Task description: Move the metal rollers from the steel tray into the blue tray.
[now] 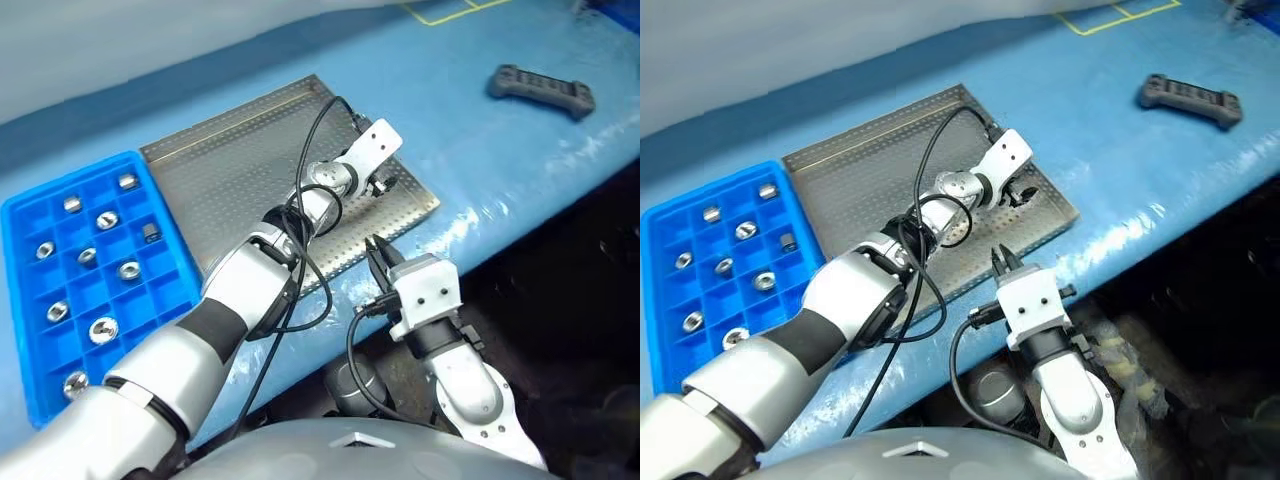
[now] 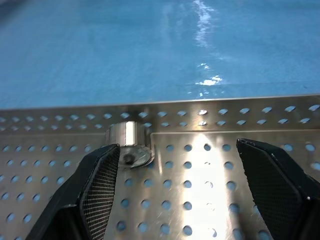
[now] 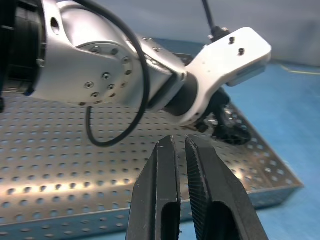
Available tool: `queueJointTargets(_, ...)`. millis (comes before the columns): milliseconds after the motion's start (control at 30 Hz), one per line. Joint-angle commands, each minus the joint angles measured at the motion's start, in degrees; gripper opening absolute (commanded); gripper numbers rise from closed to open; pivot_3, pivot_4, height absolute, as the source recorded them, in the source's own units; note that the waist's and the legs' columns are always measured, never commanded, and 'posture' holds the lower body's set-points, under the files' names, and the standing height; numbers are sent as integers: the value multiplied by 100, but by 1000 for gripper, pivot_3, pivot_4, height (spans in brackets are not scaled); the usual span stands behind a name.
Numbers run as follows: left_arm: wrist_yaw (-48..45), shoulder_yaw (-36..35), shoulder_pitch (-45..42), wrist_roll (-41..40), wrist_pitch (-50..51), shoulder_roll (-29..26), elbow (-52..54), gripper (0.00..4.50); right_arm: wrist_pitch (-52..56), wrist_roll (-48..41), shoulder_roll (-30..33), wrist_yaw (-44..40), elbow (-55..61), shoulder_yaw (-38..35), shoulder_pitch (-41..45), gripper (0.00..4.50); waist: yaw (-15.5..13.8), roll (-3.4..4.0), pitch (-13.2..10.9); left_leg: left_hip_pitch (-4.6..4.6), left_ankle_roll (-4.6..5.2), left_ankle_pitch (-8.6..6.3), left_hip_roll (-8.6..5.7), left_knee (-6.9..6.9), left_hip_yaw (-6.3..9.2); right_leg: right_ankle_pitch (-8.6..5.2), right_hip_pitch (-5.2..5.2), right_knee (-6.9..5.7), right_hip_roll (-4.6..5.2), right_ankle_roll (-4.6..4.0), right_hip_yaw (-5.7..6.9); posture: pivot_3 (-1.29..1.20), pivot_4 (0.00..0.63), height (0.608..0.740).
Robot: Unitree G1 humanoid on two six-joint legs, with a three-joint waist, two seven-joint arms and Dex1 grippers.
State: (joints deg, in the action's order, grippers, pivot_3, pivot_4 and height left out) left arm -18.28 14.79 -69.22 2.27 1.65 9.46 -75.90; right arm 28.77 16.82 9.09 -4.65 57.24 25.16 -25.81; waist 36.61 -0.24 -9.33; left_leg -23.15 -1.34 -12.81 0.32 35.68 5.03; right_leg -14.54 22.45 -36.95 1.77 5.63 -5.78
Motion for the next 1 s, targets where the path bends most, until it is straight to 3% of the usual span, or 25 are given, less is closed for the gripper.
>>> queueJointTargets(33,413,-105,-344,168,-157,1201,-29,4079,-476,483,-343,-33,276,399,-540,374,341,-26,-10,26,-1,-1,0,-2,-1,0,-25,1,2,1,0,-845,150,740)
queueJointTargets(233,1126,-427,-338,191,-156,1097,-68,4079,-630,844,-765,-277,276,426,-996,374,1035,-73,-17,82,-8,0,-6,5,-23,5,-94,7,52,24,16,-843,150,740)
queueJointTargets(467,1603,-859,-369,109,-183,870,-56,4079,-480,986,-946,-620,276,320,-1024,374,1421,-122,-17,90,17,3,-42,12,-49,3,-107,11,126,71,18,-799,150,740)
queueJointTargets(667,2143,-1120,-405,127,-263,626,-42,4079,-253,944,-954,-849,276,183,-830,374,1432,-163,-33,152,30,4,-80,-6,-52,-14,-171,15,176,102,24,-754,150,740)
queueJointTargets(1000,2951,-1468,-369,206,-136,496,-97,4079,-64,949,-944,-1018,276,123,-769,374,1331,-168,-30,149,43,-4,-88,-9,-47,-25,-177,21,183,124,27,-742,150,740)
